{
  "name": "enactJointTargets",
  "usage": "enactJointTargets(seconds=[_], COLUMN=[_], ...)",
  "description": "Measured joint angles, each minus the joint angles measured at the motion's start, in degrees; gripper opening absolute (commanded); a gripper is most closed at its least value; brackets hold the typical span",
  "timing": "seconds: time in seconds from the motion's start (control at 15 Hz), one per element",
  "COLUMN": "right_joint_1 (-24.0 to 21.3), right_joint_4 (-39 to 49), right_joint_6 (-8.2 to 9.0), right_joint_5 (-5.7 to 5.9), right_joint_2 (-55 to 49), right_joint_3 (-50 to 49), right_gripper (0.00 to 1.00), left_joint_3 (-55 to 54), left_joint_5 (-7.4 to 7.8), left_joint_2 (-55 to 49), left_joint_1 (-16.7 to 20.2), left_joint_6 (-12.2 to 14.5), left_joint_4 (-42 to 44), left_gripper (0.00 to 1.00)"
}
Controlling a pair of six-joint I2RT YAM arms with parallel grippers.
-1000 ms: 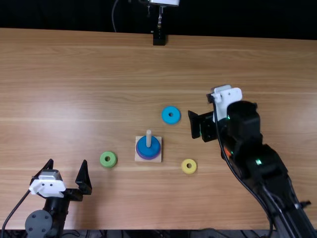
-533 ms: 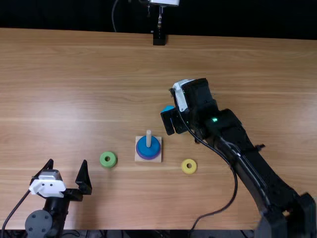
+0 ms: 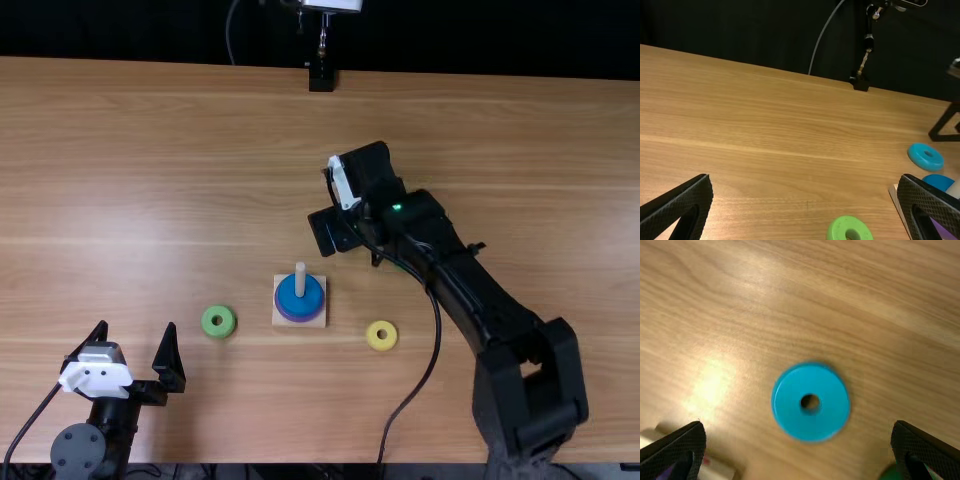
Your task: Build the Hanoi tower: stack the rings onto the peg from bottom to top in this color order: purple, dark blue, light blue, dark green, light green, yellow, orange.
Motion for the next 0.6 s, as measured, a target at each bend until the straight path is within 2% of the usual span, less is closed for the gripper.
enactJointTargets(seconds=[0.6], right_joint_1=[0.00], right_joint_4=[-0.35], right_joint_6=[0.02], right_joint_5=[-0.02], right_joint_2=[5.88], right_joint_3=[1.95], right_gripper=[1.00], left_joint_3=[-0.02], left_joint_5=[0.02], left_joint_2=[-0.02], left_joint_1=[-0.02], left_joint_6=[-0.04], left_joint_4=[0.00], left_gripper=[1.00])
